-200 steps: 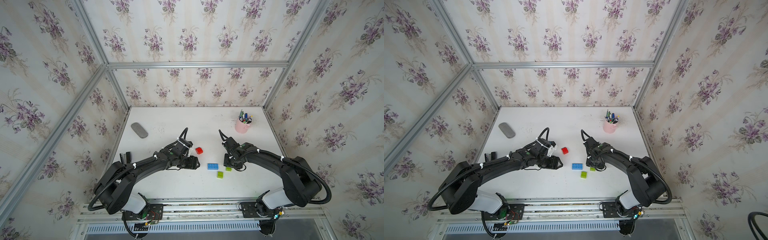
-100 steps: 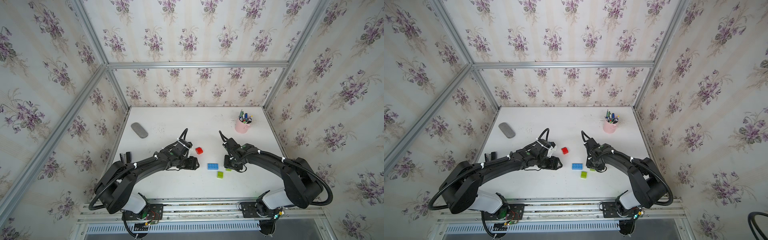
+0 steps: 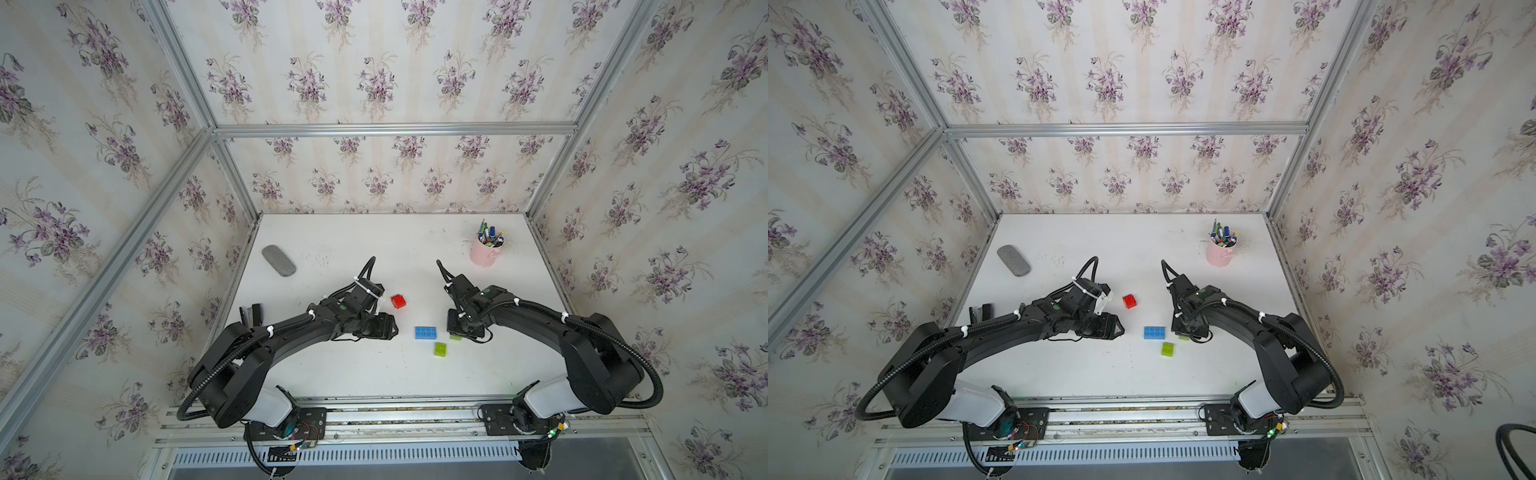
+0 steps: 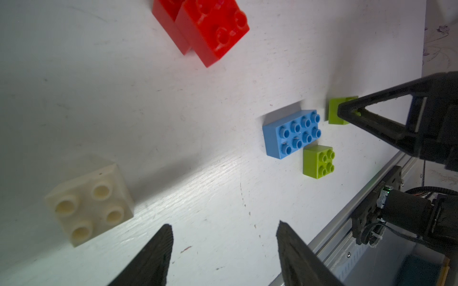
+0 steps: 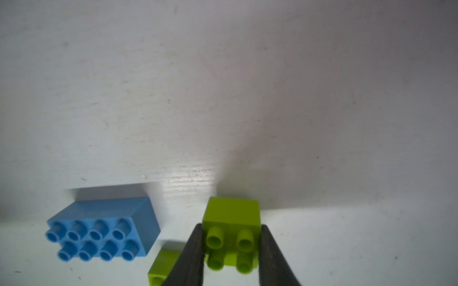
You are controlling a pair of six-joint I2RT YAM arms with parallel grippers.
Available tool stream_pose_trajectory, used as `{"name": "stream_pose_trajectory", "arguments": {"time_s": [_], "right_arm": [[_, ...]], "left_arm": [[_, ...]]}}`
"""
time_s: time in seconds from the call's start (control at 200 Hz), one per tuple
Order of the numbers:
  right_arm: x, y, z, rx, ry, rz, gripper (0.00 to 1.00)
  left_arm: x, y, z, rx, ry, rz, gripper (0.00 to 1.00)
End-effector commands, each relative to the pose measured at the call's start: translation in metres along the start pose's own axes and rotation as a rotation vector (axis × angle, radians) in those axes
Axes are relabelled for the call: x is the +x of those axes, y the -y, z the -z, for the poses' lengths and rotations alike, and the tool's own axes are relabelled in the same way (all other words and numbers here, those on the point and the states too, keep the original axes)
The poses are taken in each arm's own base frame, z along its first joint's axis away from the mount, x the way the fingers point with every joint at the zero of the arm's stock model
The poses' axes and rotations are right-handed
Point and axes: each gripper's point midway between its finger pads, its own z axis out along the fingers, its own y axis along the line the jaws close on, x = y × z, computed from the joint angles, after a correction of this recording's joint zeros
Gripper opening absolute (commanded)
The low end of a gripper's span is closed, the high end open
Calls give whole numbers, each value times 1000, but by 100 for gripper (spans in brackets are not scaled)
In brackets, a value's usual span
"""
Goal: Assemble the letter y with lego
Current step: Pick up the lego brick from the center of the board.
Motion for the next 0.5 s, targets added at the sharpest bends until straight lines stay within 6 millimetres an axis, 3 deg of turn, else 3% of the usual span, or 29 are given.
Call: {"name": "stream_pose_trajectory", "arguments": {"time_s": [0.0,0.26,0.495], "right_arm": [[-5,-9,9,-23,16,19,25],[-8,-43,17,-103,11,104,22],[-7,-58,15,-128,-12,151,21]], "left_arm": [[-1,0,0,-2,7,-3,68],[-1,2,1,8,3,-6,68],[0,5,3,26,1,-13,68]]}}
